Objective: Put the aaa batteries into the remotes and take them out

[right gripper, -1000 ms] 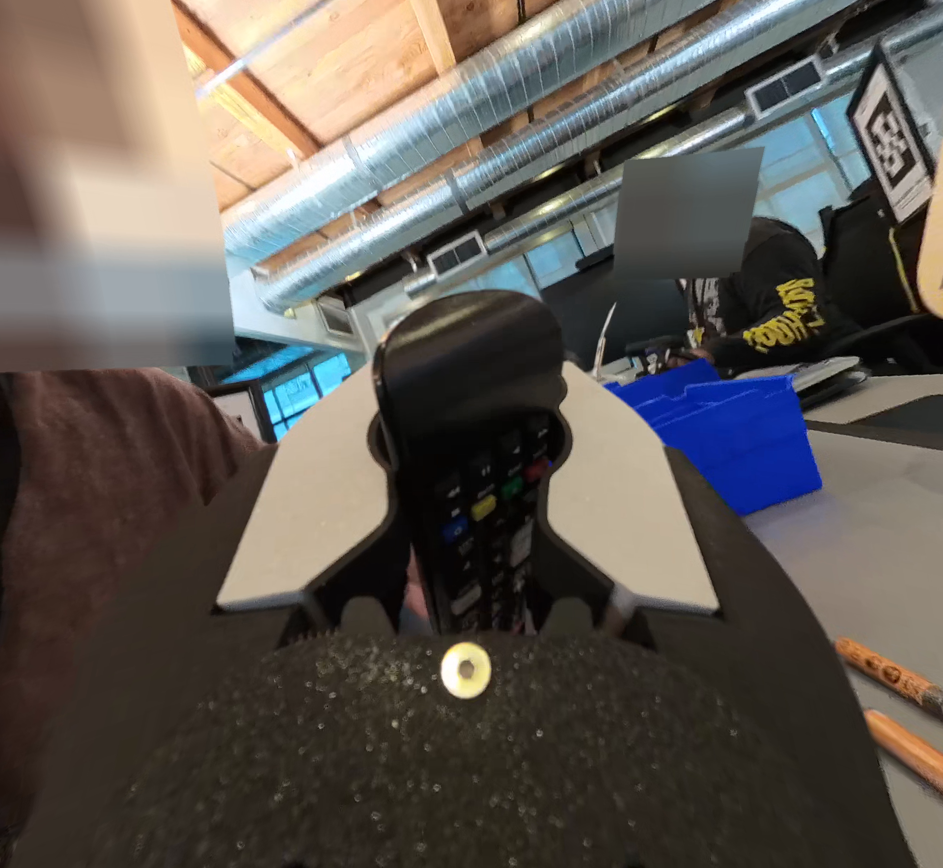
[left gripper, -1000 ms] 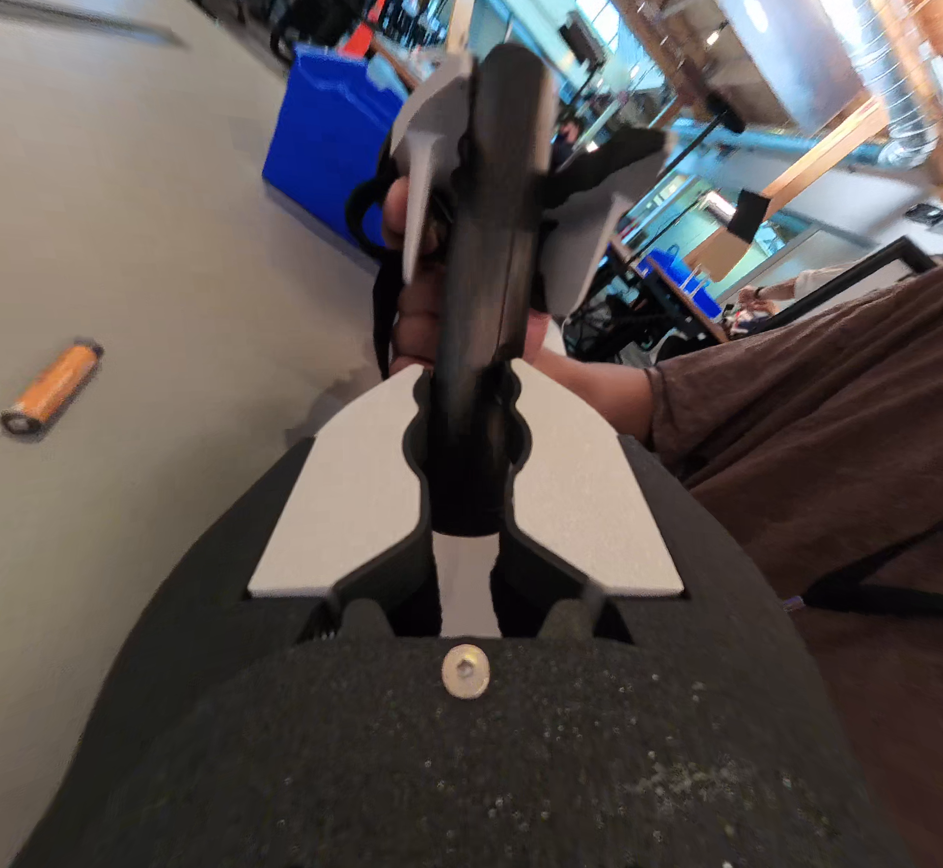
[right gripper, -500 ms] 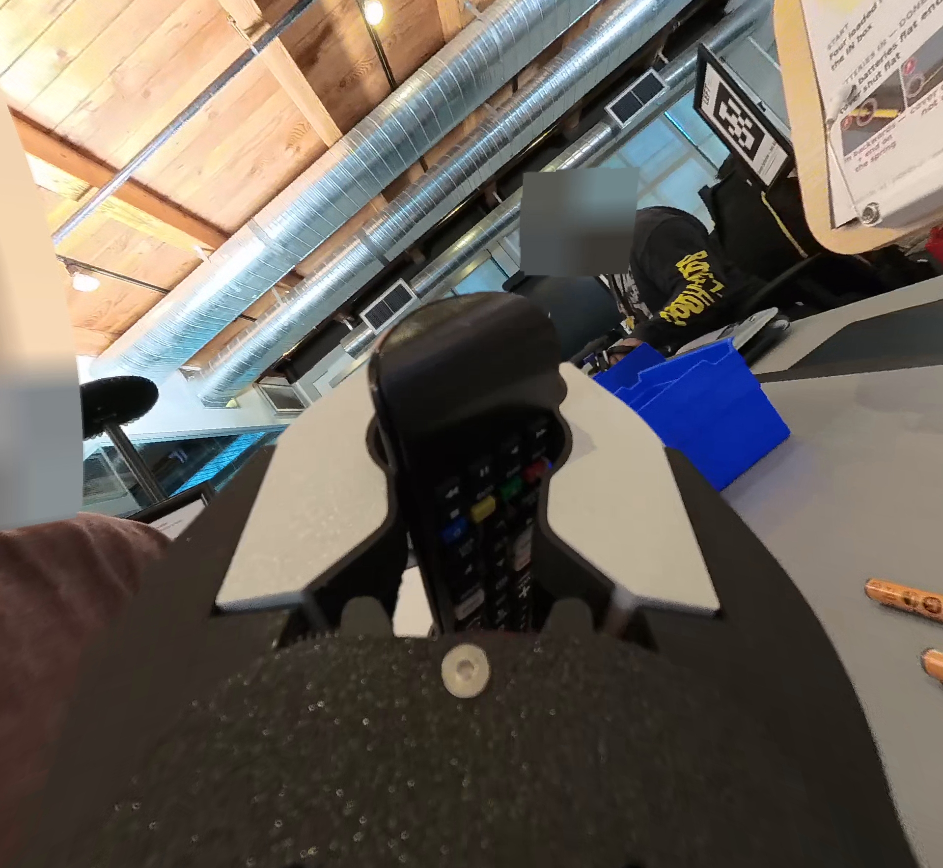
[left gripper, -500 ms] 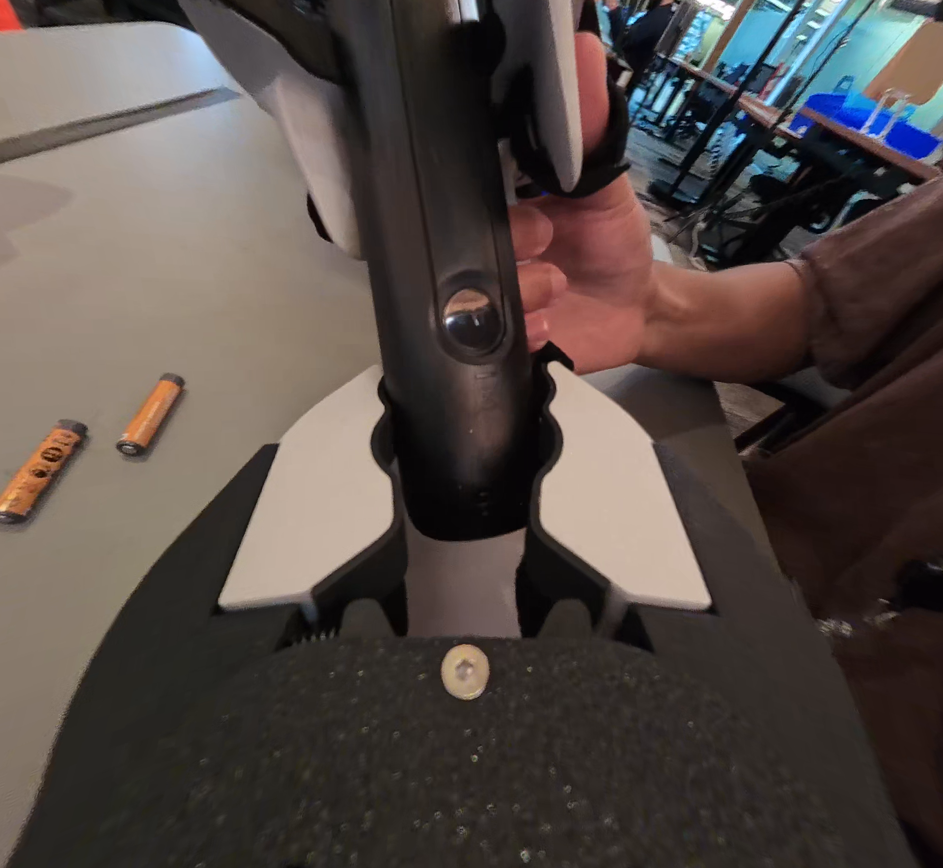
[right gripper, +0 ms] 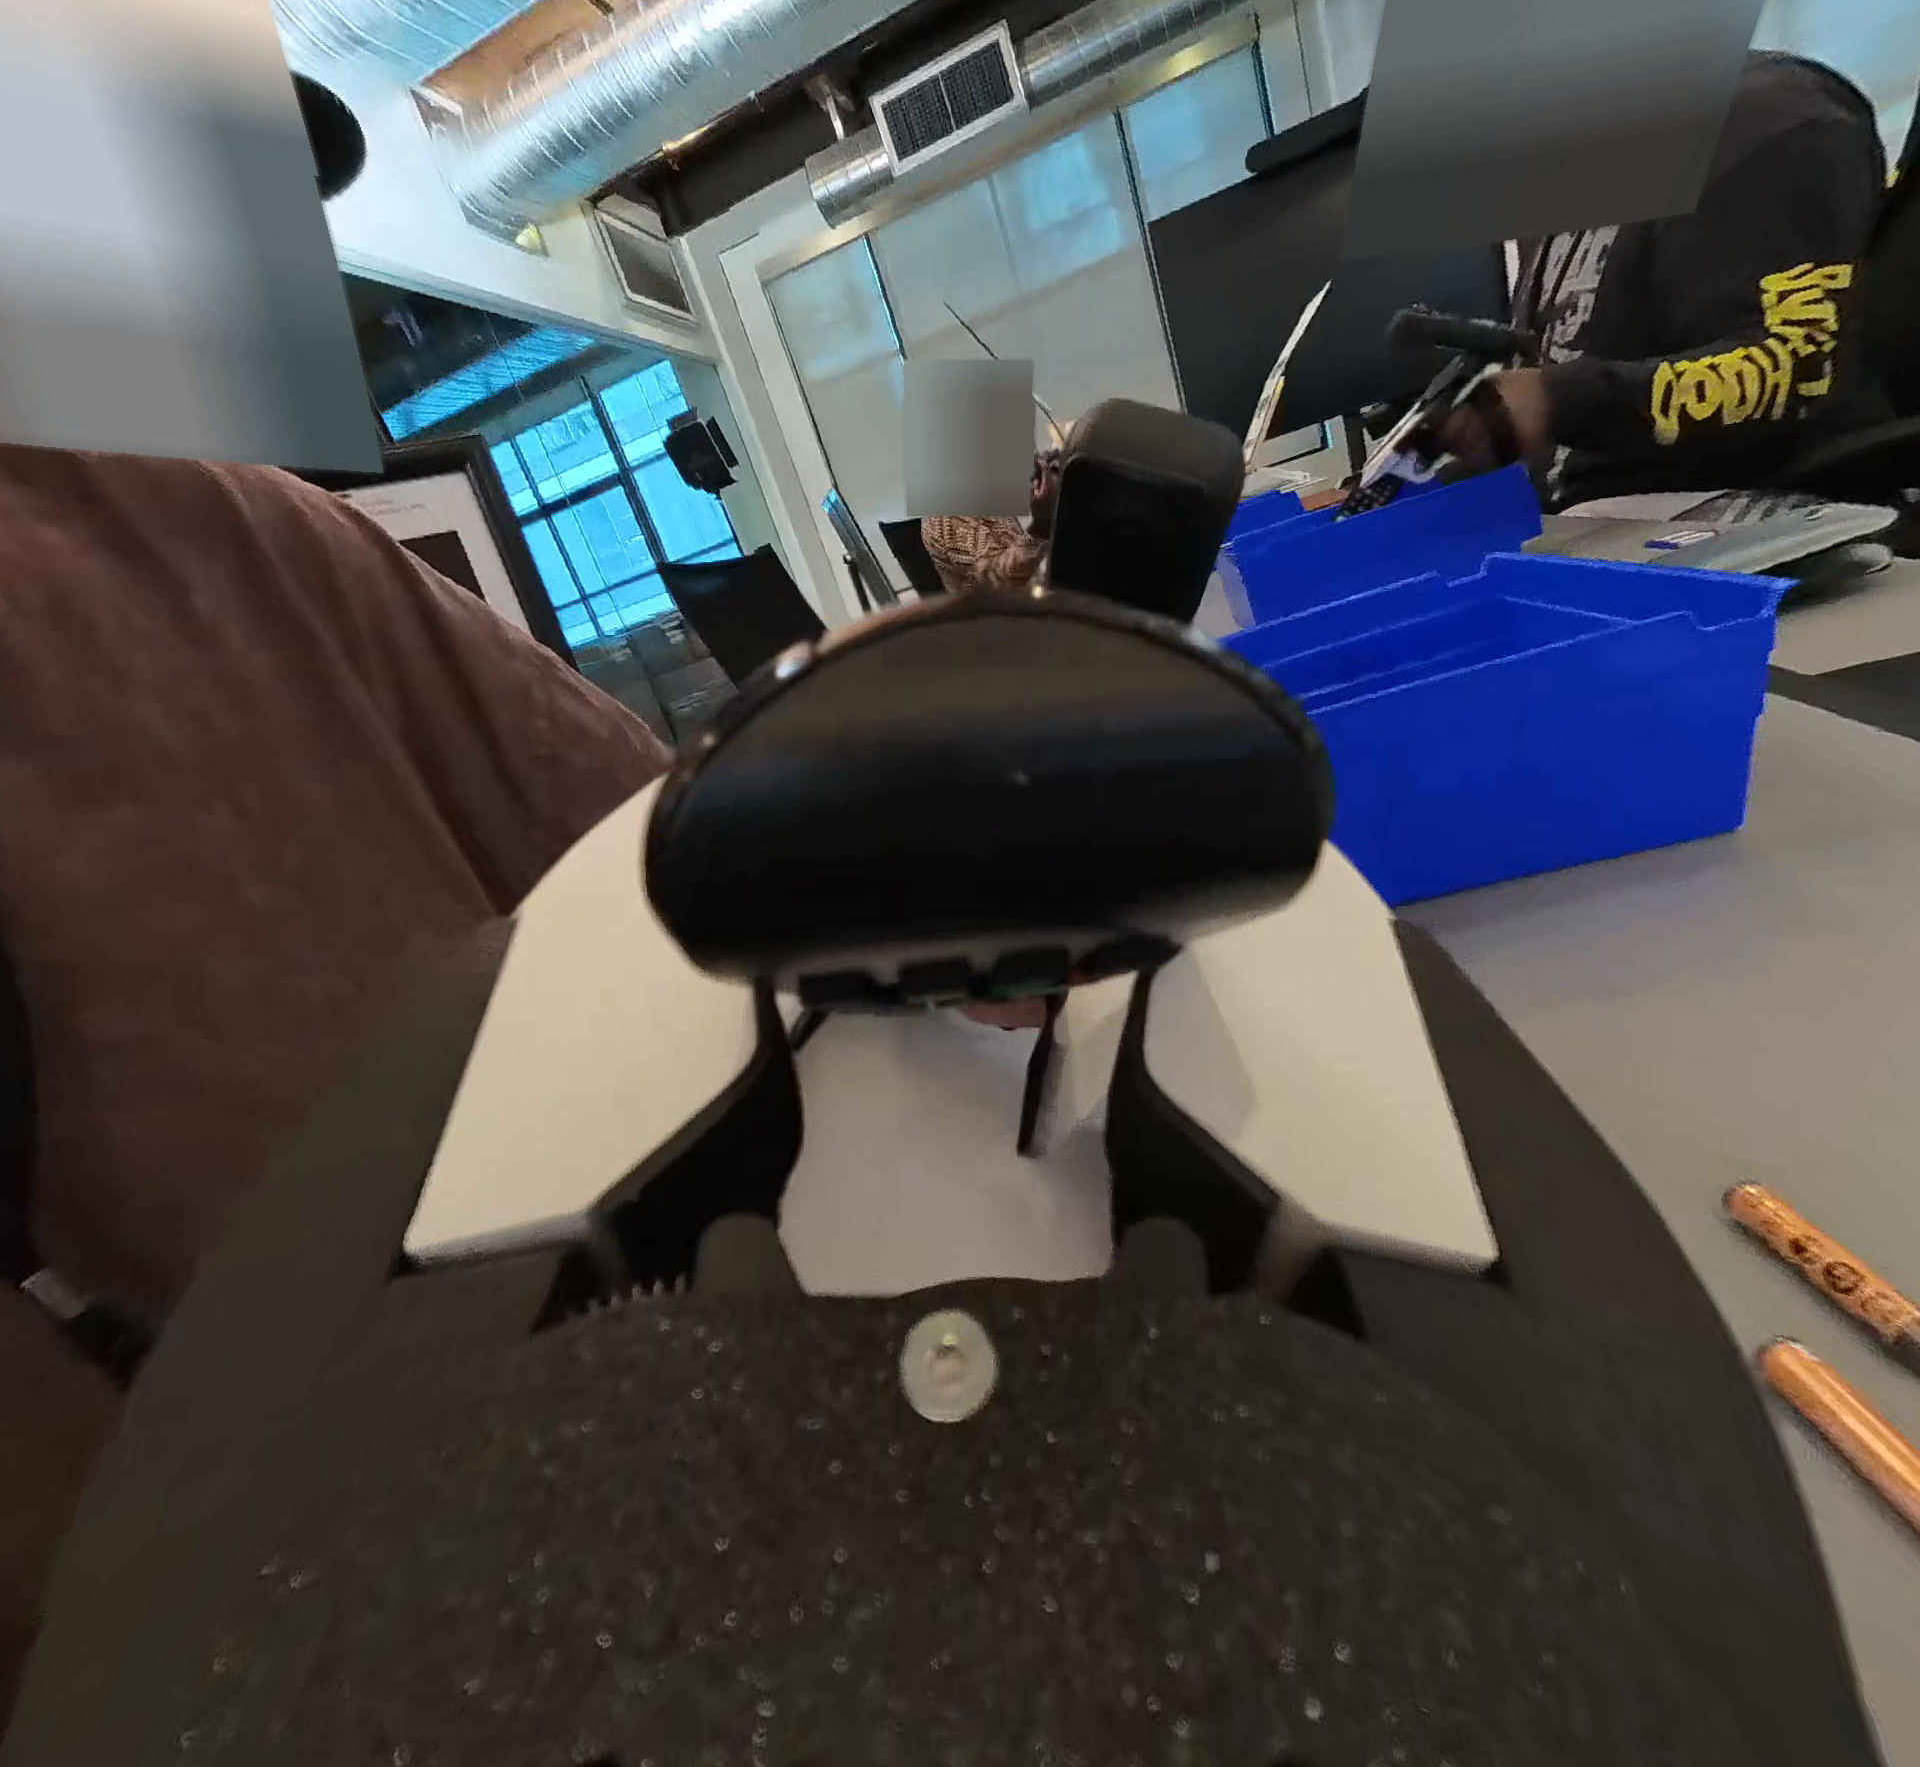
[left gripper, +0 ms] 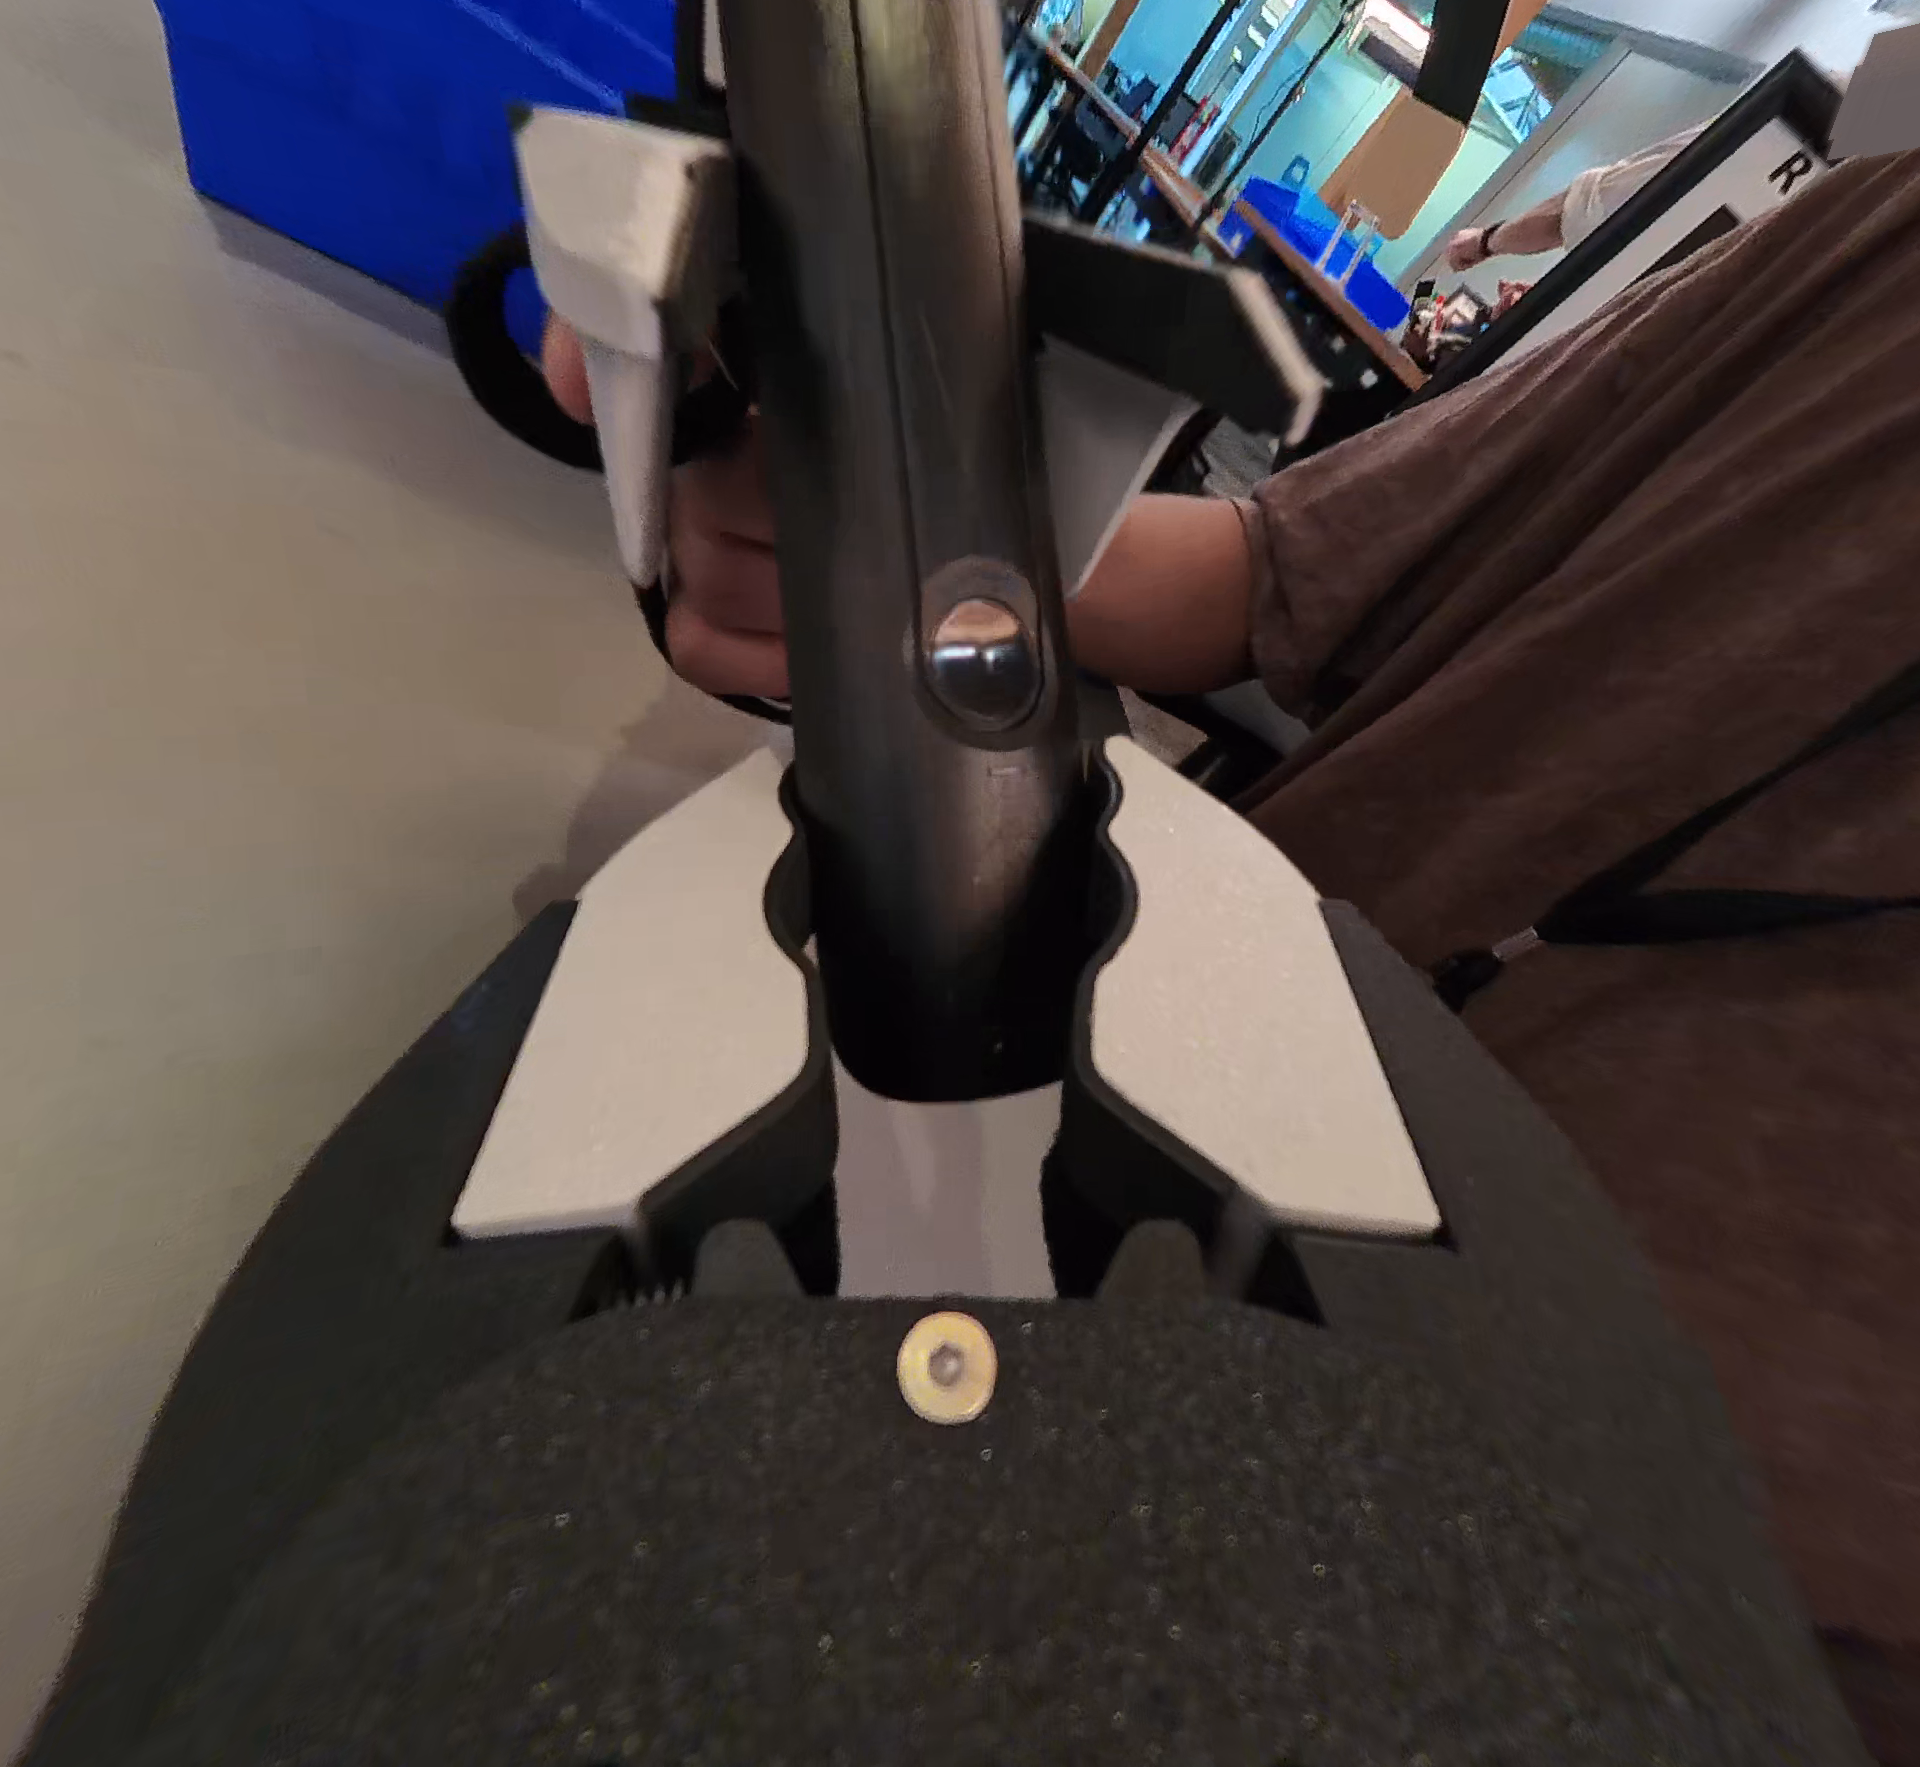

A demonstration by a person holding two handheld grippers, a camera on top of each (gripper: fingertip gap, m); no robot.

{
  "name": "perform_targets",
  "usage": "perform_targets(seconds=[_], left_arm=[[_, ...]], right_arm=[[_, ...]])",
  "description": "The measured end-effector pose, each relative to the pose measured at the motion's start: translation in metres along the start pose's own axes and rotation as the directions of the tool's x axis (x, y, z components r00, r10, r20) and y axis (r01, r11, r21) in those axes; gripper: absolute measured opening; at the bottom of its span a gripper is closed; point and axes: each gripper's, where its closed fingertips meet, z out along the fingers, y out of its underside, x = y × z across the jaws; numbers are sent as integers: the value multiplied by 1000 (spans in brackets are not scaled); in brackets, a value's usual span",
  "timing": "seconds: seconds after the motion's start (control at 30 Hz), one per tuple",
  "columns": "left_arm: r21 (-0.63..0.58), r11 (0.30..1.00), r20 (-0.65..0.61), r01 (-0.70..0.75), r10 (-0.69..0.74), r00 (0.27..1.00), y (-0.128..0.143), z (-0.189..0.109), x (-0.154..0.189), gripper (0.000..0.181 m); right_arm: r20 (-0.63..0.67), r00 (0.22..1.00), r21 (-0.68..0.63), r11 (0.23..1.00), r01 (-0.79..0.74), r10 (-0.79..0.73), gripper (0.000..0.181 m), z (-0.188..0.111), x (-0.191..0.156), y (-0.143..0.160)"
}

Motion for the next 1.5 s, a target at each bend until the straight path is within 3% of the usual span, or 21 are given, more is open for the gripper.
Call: perform_targets(seconds=[0.3,0.43,0.5,0.77,0.87,1.0,1.17,1.5], left_arm=[[91,996,-100,7,2,995,-22,-13,8,57],[83,994,-122,67,-57,991,-20,-14,-1,51],[88,989,-195,117,-98,976,-19,-12,3,38],[32,967,-229,253,-239,943,-9,-7,-1,35],[58,947,-330,317,-282,901,-13,-9,7,28],[100,941,-374,324,-266,889,-17,-11,8,26],[27,969,-232,244,-231,945,-2,0,-3,27],[61,978,-122,198,-190,974,-5,2,-16,27]], right_arm=[[6,1000,39,999,-23,23,66,-7,0,2],[8,1000,54,998,-18,18,66,-5,-1,1],[2,1000,10,1000,3,-3,66,-1,-2,8],[27,998,51,997,-49,48,65,-2,0,16],[118,990,104,990,-93,80,67,-4,-9,11],[121,991,136,989,-66,50,65,-3,-11,6],[84,996,117,992,-40,30,62,-1,-9,11],[-4,996,222,972,-82,85,58,-12,8,8]])
